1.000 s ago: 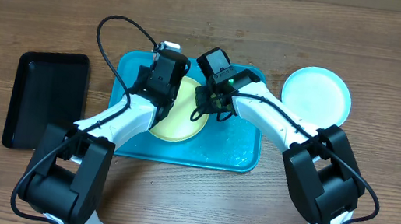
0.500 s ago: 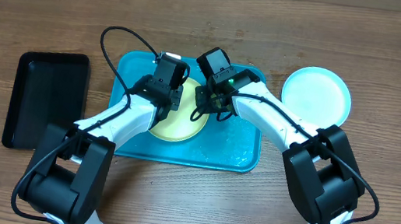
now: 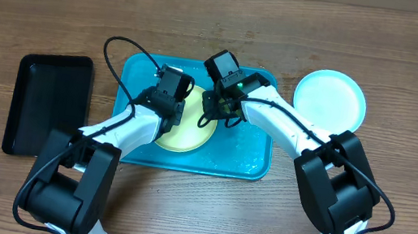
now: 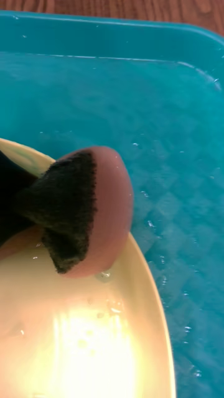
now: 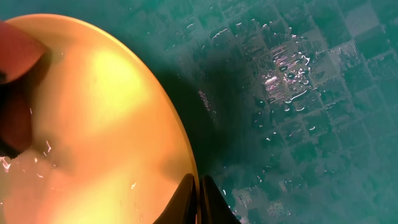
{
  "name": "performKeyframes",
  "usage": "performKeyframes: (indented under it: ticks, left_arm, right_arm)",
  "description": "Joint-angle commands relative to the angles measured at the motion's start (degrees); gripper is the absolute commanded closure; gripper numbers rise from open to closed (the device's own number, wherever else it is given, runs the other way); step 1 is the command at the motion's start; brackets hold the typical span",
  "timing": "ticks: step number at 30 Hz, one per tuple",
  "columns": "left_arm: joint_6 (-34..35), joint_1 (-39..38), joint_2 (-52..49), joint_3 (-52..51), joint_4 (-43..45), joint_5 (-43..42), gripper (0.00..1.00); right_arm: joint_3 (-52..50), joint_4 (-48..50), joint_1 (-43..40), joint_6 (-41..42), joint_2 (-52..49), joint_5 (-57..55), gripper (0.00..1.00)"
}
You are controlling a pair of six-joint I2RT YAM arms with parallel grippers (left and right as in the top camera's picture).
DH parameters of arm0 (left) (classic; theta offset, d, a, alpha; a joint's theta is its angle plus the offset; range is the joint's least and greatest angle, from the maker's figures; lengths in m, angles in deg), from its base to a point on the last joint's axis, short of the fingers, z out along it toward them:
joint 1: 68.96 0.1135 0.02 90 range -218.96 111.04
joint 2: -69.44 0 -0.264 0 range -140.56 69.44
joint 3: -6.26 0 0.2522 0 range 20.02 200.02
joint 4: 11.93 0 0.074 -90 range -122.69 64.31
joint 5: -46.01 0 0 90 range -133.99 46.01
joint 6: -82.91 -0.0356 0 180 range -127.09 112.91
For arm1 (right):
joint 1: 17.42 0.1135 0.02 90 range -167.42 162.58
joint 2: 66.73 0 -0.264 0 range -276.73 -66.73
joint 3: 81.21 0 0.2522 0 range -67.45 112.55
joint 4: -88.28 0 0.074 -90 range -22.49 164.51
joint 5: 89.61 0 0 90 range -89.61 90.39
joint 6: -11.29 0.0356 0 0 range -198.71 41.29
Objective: Clean dirty plates on tray and stack at the side
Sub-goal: 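Scrub the yellow-green plate with the sponge in the left gripper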
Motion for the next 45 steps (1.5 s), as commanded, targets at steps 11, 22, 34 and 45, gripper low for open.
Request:
performKeyframes:
  ticks: [11,22,34,45]
  left_arm:
    - [1.3,1.0,-1.1,-2.1,16.6,-0.6,0.96]
    - [1.2,2.2,-4.3,-2.1,11.2,0.2,0.96]
    - [10.8,2.1,4.8,-1.7,-14.6,-0.2,0.96]
    - [12.9,2.1,16.2,-1.7,-16.4,-26.8,0.96]
  right_arm:
    - [-0.1,-0.5,-0.2,0.3,0.2,-1.4,0.96]
    - [-0.1,-0.5,-0.2,0.3,0.2,-1.4,0.96]
    - [-0.1,1.5,-0.2,0.3,0.2,-1.5,0.96]
    - [-0.1,5.3,-0.2,0.3,0.2,-2.1,0.96]
